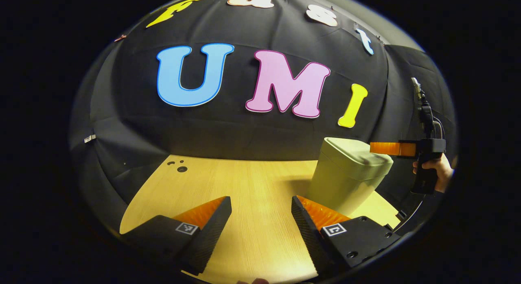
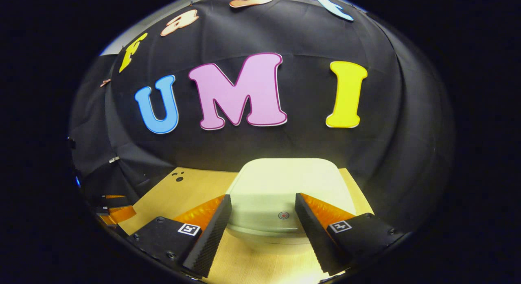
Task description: Press the lid of the desktop garbage bin to open it, pick up the crumpled paper on the desktop and throw it into the bin, then pick up the pop can on the desktop and drop it into the bin, and finally close the garbage bin lid.
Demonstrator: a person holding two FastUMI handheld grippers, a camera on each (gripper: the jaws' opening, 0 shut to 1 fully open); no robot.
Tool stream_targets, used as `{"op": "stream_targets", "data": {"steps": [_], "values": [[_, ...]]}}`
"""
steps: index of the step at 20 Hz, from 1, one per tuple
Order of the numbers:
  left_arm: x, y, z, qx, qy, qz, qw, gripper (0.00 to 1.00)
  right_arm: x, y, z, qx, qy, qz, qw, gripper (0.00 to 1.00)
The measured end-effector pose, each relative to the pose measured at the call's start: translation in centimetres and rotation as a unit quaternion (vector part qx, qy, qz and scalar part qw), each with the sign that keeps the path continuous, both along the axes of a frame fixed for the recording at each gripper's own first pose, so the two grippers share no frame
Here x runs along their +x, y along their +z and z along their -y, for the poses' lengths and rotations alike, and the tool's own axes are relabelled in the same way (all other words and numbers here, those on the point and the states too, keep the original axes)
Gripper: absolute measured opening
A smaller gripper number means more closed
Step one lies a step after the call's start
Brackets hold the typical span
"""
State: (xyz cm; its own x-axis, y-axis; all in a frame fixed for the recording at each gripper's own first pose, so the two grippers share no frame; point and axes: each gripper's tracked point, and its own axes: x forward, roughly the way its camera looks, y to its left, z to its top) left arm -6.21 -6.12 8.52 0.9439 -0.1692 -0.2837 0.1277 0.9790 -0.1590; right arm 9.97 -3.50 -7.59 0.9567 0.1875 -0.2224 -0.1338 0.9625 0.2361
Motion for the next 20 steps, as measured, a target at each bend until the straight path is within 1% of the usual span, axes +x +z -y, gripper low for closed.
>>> {"op": "stream_targets", "data": {"steps": [3, 7, 10, 16, 20], "values": [[0.1, 0.8, 0.3, 0.003, -0.004, 0.01, 1.0, 0.95, -2.5, 1.8, -2.0, -0.007, 0.024, 0.023, 0.999, 0.98], [0.2, 2.1, 0.7, 0.002, -0.01, 0.02, 1.0, 0.95, -4.8, 2.8, -4.2, -0.003, 0.052, 0.03, 0.998, 0.98], [0.3, 3.4, 0.8, 0.002, -0.01, 0.037, 0.999, 0.95, -6.0, 3.0, -5.4, -0.012, 0.067, 0.036, 0.997, 0.98], [0.0, 6.4, 1.2, 0.007, -0.015, 0.081, 0.997, 0.95, -7.5, 2.0, -7.1, -0.007, 0.084, 0.027, 0.996, 0.98], [-0.6, 7.0, 1.8, 0.011, -0.023, 0.09, 0.996, 0.95, -8.1, 1.3, -7.7, 0.001, 0.087, 0.019, 0.996, 0.98]]}}
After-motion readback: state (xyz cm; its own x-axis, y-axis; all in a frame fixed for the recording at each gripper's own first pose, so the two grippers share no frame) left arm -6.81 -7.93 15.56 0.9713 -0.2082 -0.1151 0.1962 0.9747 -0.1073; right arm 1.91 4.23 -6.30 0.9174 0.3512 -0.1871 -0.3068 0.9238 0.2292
